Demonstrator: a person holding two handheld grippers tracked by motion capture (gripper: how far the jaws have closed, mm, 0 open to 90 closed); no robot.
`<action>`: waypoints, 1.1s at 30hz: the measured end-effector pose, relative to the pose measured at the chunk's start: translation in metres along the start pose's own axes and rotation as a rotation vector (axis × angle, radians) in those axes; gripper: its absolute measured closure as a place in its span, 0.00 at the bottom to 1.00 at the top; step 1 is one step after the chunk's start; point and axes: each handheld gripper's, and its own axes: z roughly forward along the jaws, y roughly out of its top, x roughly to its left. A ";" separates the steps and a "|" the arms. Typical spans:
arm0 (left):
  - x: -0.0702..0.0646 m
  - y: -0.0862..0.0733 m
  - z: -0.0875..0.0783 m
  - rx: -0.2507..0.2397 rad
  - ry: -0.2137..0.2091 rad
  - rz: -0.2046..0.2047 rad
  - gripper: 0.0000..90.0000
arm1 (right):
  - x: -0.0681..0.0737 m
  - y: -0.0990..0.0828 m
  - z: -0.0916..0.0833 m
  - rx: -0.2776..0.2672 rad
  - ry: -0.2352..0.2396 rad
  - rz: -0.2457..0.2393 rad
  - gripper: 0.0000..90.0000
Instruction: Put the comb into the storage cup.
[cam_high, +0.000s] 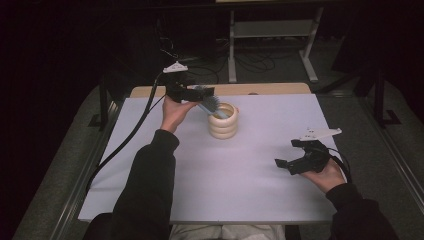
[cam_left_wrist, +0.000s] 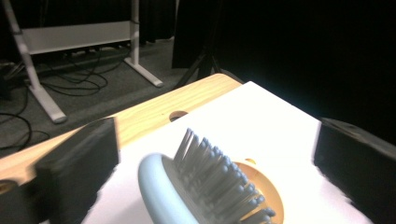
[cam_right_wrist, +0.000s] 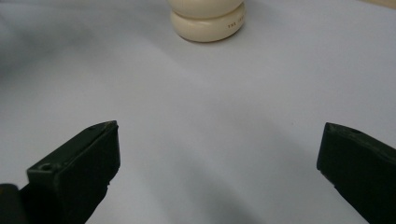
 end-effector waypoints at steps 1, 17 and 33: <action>0.000 0.001 -0.001 -0.007 -0.012 0.008 0.00 | 0.000 0.000 0.000 0.003 -0.001 0.000 0.00; -0.008 0.013 -0.029 0.019 -0.031 0.093 0.00 | 0.001 -0.001 0.000 0.007 -0.002 -0.011 0.00; 0.000 0.001 -0.058 0.022 -0.056 0.091 0.00 | 0.002 -0.001 -0.001 0.002 -0.006 -0.014 0.00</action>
